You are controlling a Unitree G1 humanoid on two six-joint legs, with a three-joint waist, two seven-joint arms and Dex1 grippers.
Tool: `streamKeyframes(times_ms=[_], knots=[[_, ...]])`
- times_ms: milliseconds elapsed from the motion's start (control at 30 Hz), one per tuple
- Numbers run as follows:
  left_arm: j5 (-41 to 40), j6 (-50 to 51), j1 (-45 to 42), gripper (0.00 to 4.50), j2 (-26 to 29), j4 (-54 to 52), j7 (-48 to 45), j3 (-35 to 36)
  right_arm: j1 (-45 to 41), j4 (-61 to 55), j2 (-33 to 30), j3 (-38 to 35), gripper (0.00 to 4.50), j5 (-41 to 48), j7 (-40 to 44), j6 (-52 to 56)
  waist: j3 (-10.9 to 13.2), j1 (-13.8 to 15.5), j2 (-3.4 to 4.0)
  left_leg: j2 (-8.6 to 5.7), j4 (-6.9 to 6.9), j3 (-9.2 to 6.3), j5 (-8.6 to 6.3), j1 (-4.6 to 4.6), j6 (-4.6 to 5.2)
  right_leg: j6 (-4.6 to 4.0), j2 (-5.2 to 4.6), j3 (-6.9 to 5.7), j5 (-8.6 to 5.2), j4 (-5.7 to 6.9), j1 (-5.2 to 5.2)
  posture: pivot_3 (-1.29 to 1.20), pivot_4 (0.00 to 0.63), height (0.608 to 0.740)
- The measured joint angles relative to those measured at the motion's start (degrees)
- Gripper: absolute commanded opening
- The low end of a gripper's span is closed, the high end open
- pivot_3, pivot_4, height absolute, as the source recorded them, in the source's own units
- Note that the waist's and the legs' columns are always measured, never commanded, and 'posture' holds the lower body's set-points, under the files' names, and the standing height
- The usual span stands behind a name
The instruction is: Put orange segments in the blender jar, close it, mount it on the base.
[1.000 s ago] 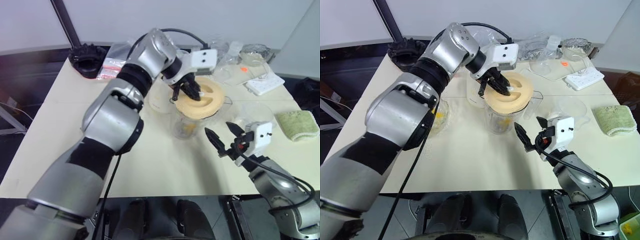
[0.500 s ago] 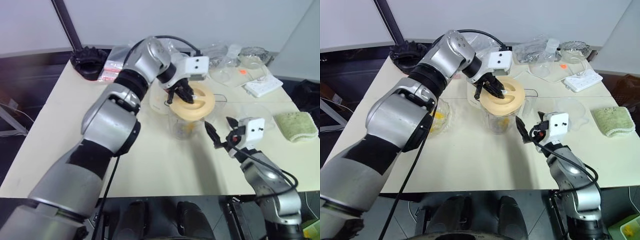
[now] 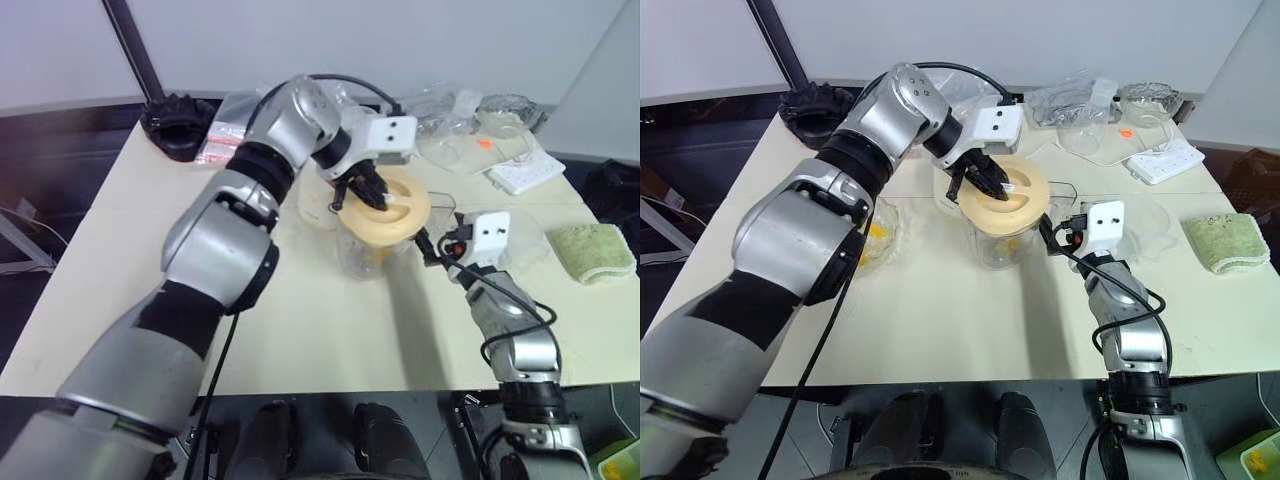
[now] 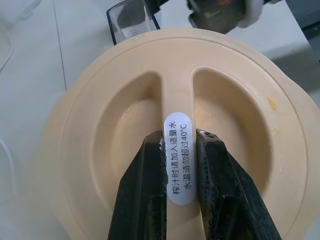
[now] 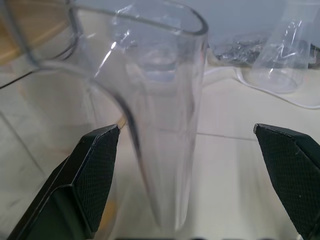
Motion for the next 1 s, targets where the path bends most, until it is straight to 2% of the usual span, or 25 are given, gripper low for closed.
streamKeyframes(times_ms=[67, 200, 633, 1000], knots=[[0.0, -0.1, 0.2, 0.25, -0.1, -0.2, -0.4, 0.0, -0.3, 0.0, 0.6, 0.2, 3.12, 0.0, 0.5, -0.3, 0.0, 0.0, 0.0, 0.0, 0.0, -0.01, 0.0, 0.0, 0.0, 0.0, 0.0, 0.0, 0.0, 0.01, 0.0, 0.0, 0.15, 0.74], [0.4, -0.1, 0.4, 0.25, -0.2, -0.4, -1.7, -0.1, -0.3, -0.3, 1.0, 0.8, 0.99, -0.8, 1.2, -0.2, 0.0, 0.1, 0.01, 0.0, 0.0, -0.01, 0.0, -0.01, 0.0, 0.0, 0.0, -0.01, 0.0, 0.01, 0.0, 0.0, 0.15, 0.74], [0.2, 1.8, 1.8, 0.25, -0.3, -1.8, -2.0, 0.6, 0.8, -2.7, 2.1, 0.7, 1.0, -2.3, -0.1, 1.6, -0.1, 0.0, 0.03, 0.01, -0.01, -0.02, 0.0, 0.02, 0.0, 0.0, 0.0, -0.01, 0.0, 0.01, 0.02, 0.0, 0.15, 0.74], [-1.7, 9.5, 5.0, 0.25, -1.9, -3.3, 4.8, 4.4, 0.8, -2.0, 2.2, 0.0, 1.0, -3.1, -0.8, 3.2, -0.8, 0.5, 0.09, -0.02, -0.01, -0.08, 0.0, 0.15, 0.0, 0.03, -0.03, -0.05, -0.03, -0.04, 0.24, 0.0, 0.15, 0.74]])
